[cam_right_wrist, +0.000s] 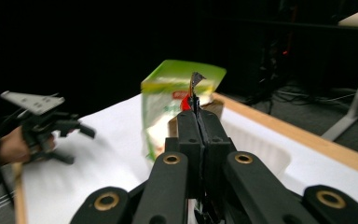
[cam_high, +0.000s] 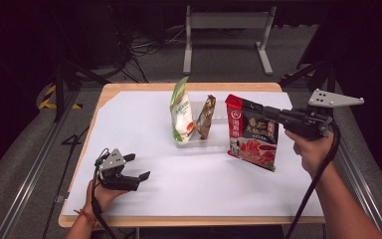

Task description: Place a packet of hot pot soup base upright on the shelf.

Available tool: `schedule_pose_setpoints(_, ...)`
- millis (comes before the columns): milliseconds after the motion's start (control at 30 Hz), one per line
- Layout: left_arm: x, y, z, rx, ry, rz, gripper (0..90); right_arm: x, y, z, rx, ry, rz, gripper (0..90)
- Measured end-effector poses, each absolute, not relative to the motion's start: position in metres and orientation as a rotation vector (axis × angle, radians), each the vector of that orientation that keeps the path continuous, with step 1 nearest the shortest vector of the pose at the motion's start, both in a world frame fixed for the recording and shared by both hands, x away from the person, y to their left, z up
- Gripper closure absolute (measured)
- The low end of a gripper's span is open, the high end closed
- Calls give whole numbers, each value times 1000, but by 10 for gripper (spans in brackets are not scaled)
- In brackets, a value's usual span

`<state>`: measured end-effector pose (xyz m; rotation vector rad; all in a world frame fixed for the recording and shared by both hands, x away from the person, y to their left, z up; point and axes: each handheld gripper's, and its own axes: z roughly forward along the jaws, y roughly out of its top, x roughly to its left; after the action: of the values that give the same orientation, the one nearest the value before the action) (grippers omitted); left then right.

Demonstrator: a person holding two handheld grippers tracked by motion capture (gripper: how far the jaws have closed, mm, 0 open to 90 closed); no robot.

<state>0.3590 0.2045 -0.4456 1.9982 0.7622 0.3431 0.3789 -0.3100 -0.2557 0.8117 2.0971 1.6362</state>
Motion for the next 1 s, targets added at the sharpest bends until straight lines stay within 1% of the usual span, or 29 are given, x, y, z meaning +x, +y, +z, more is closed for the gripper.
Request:
schedule_pose_setpoints(167, 359, 202, -446, 2006, 758, 334, 134, 399, -298, -255, 881, 2056, 1662, 891)
schedule_pose_setpoints(367, 359, 202, -446, 2007, 752, 335, 135, 413, -286, -251, 914, 2030, 1628, 890)
schedule_pose_setpoints(467, 358, 203, -445, 2008, 748, 343, 135, 426, -275, -246, 940, 2015, 1630, 890)
schedule_pose_setpoints(800, 357, 202, -445, 2014, 730, 341, 136, 438, -263, -238, 978, 1963, 1616, 890)
schedule_pose_setpoints(1000, 357, 201, -445, 2021, 720, 343, 137, 453, -262, -243, 1027, 1921, 1650, 890)
